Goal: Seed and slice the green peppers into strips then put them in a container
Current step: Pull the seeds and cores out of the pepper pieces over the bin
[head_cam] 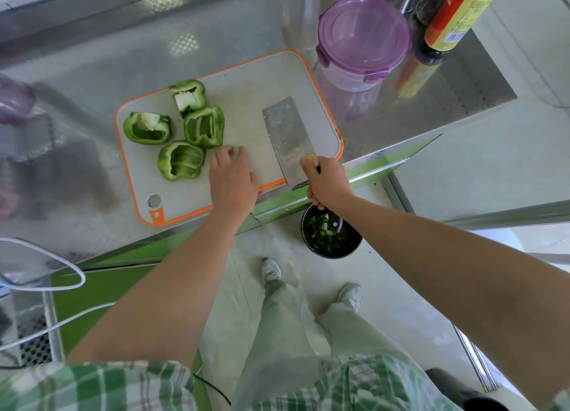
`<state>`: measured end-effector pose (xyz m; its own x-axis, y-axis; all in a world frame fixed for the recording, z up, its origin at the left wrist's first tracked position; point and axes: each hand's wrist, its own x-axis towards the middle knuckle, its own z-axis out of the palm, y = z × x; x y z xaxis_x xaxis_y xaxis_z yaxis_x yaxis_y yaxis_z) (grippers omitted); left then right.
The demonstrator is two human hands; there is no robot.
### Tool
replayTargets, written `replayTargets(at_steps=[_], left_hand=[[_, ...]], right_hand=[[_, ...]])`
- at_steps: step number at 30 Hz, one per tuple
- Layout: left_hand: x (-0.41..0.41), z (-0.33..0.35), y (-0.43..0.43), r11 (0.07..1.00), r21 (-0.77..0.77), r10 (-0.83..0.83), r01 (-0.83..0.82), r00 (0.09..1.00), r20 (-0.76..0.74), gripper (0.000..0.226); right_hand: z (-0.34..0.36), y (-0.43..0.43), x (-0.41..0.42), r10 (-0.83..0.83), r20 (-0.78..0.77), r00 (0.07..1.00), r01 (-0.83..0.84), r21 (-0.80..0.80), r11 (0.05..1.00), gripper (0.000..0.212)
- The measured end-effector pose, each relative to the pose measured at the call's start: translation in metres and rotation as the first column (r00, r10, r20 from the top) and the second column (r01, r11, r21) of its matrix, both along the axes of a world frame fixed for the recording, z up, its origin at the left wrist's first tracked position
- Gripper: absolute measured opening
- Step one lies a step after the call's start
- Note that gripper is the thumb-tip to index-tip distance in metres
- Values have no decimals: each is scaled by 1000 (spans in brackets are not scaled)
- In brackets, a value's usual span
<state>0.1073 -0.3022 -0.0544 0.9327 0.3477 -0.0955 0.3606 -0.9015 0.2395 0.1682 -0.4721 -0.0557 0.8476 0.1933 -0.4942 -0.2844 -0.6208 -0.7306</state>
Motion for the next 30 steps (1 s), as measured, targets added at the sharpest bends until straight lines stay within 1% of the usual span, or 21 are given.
replayTargets(at_steps=[7, 13, 15, 19, 23, 26, 30], left_hand=[[-1, -4, 6, 1000, 0, -15, 15, 999, -39, 51], [-1, -5, 5, 1000, -8, -4, 4, 1000, -21, 50], [-2, -5, 6, 1000, -19, -9, 9, 1000, -10, 50], [-5, -5, 9, 998, -54, -21, 23, 999, 28, 50], [-10, -3, -1, 997, -65, -38, 42, 998, 52, 49], [-17, 2, -21, 993, -72, -92, 99, 992, 90, 48], [-33, 7, -62, 962, -95, -245, 257, 962, 120, 51]], right_hand=[[2, 1, 0, 74, -3, 997, -74, 8, 997, 38], [1, -2, -4, 166, -34, 986, -165, 12, 986, 39], [1, 0, -4, 161, -56, 985, -159, 44, 986, 39], [2, -8, -2, 137, -129, 982, -116, 159, 980, 38], [6, -29, -3, 140, -150, 979, -109, 201, 974, 38], [9, -52, -10, 117, -159, 980, -82, 216, 973, 39], [12, -97, -23, 88, -177, 980, -48, 216, 975, 40]])
